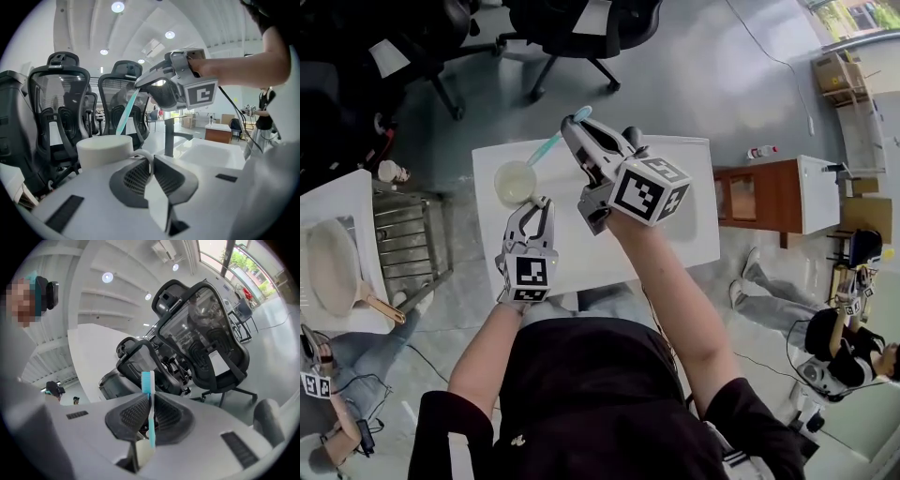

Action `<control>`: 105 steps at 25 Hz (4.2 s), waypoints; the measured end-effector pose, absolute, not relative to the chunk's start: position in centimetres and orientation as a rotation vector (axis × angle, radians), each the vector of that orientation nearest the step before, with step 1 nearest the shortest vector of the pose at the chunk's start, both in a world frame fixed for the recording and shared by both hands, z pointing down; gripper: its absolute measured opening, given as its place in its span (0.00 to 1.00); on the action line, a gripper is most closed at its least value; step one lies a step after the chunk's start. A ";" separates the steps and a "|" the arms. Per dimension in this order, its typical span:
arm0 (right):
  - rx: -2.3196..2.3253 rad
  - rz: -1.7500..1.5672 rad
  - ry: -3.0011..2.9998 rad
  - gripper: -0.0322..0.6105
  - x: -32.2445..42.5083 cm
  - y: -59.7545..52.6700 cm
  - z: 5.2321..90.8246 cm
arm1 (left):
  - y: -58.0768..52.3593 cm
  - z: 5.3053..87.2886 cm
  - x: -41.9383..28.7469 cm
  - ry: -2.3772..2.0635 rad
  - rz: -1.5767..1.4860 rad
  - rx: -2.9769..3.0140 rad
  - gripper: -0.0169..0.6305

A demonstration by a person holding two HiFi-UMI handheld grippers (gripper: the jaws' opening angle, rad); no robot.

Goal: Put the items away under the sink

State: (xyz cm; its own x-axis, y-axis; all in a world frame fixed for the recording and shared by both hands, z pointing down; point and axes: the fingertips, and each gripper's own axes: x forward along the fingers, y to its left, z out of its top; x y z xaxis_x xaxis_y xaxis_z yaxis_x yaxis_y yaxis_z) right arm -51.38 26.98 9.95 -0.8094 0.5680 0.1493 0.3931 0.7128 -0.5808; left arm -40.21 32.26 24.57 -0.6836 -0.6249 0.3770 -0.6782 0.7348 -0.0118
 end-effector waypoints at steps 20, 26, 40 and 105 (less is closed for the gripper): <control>-0.353 0.839 -2.807 0.13 -39.3 15.6 7.2 | 31.8 19.2 -36.3 -2.493 0.271 1.323 0.09; -0.294 0.874 -2.803 0.13 -34.5 12.6 7.9 | 29.7 18.0 -34.6 -2.493 0.282 1.349 0.09; -0.201 0.870 -2.860 0.13 -21.3 6.7 8.8 | 24.9 16.6 -24.4 -2.463 0.316 1.396 0.09; 1.017 1.156 -2.670 0.13 12.8 -9.5 35.6 | 2.6 38.7 6.7 -1.241 0.623 2.558 0.09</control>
